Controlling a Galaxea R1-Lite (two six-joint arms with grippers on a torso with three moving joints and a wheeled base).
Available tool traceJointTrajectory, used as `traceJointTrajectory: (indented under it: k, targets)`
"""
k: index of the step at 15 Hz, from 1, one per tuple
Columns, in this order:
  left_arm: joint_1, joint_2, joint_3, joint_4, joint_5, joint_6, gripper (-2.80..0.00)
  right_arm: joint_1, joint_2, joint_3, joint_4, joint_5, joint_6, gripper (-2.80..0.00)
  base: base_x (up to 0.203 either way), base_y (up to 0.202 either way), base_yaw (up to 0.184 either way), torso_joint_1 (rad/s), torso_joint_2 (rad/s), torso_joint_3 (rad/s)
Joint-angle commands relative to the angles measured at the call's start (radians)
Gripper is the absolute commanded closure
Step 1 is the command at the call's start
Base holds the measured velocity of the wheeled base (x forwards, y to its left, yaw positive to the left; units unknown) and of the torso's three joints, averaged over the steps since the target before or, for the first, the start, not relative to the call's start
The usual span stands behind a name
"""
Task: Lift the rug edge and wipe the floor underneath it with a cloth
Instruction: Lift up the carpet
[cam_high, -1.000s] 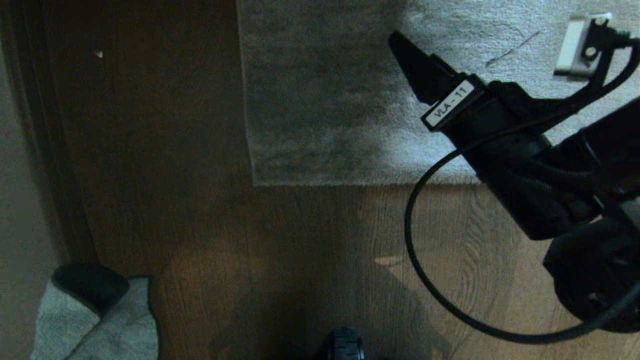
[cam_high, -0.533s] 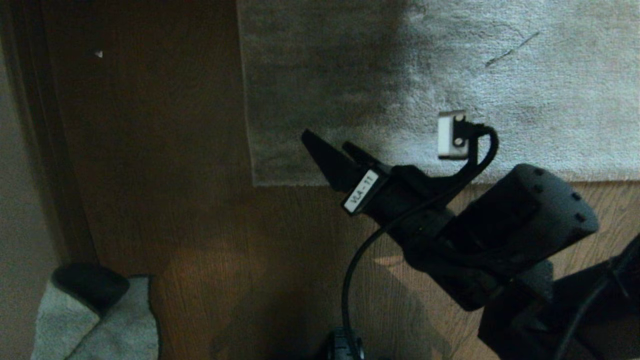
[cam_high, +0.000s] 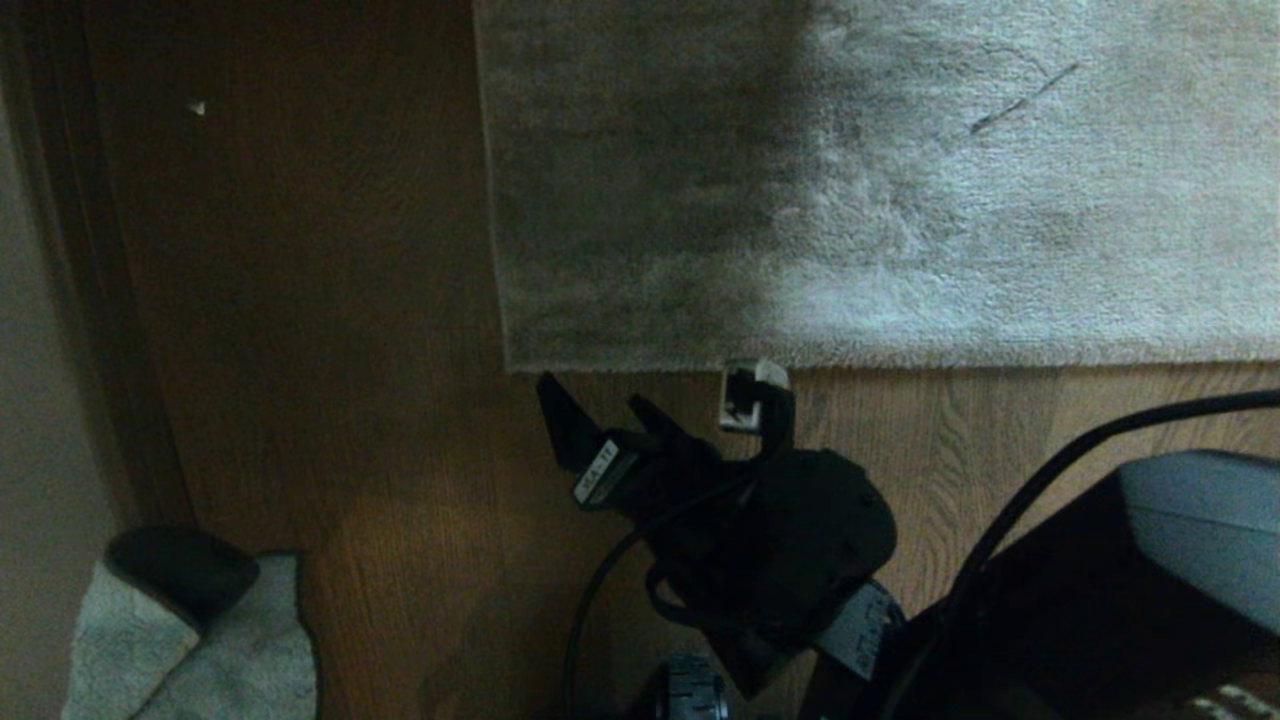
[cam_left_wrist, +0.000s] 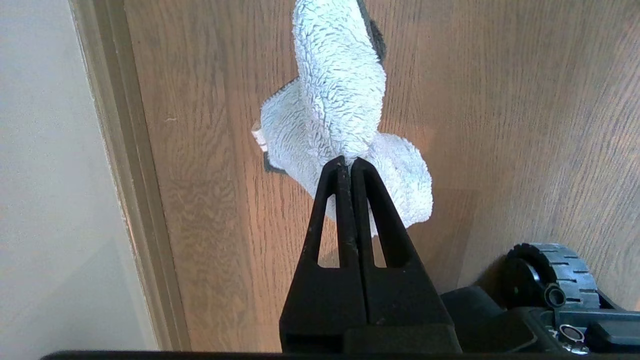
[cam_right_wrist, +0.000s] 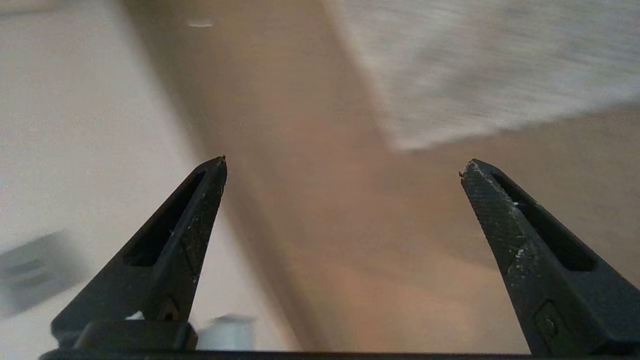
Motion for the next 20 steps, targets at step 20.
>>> traceJointTrajectory:
  k: [20]
  targets:
    - [0.000,0.000,0.000,0.000,0.000,-0.001,0.00,-0.061,0.352,-0.416,-0.047,-0.132,0.056,-2.80,0.000,0.000,0.000,0.000,0.00,0.000]
